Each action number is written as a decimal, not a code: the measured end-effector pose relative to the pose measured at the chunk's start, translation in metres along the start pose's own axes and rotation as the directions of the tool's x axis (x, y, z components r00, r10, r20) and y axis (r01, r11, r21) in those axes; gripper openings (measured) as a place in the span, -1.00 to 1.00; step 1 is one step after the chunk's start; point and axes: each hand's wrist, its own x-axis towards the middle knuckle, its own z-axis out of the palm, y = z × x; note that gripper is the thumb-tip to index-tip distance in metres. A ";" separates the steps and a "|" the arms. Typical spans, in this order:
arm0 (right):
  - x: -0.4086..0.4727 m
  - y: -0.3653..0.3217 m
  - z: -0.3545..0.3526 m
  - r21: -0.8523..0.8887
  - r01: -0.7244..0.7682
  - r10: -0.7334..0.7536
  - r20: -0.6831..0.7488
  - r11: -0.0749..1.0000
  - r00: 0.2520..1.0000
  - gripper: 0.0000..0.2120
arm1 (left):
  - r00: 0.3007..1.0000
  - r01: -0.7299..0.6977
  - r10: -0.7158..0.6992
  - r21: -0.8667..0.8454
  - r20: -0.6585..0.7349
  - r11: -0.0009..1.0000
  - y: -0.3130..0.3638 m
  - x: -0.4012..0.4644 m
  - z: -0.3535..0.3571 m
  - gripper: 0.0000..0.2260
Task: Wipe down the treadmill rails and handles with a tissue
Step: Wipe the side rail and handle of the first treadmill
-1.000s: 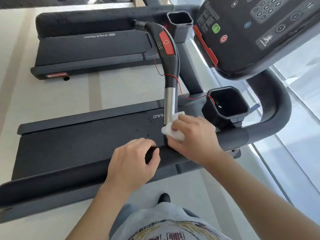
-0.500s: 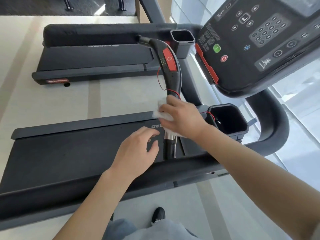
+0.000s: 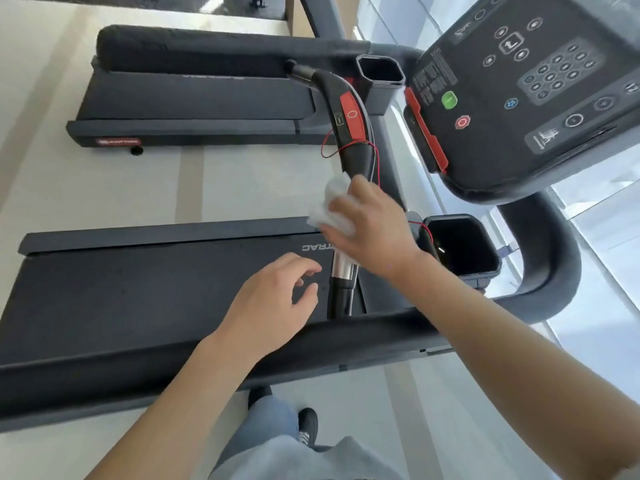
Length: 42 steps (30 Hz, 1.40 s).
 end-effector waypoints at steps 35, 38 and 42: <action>0.175 0.089 0.008 -0.084 -0.378 0.381 0.020 0.922 0.924 -0.66 | 0.969 -0.242 0.243 -0.038 0.033 0.970 -0.001 0.099 -0.005 -0.45; 0.205 0.097 0.019 -0.113 -0.376 0.382 0.036 0.920 0.924 -0.66 | 0.967 -0.254 0.254 -0.024 0.025 0.967 -0.001 0.100 -0.006 -0.46; 0.221 0.103 0.022 -0.137 -0.343 0.355 0.074 0.929 0.932 -0.66 | 0.967 -0.254 0.254 -0.023 0.023 0.967 0.000 0.099 -0.006 -0.45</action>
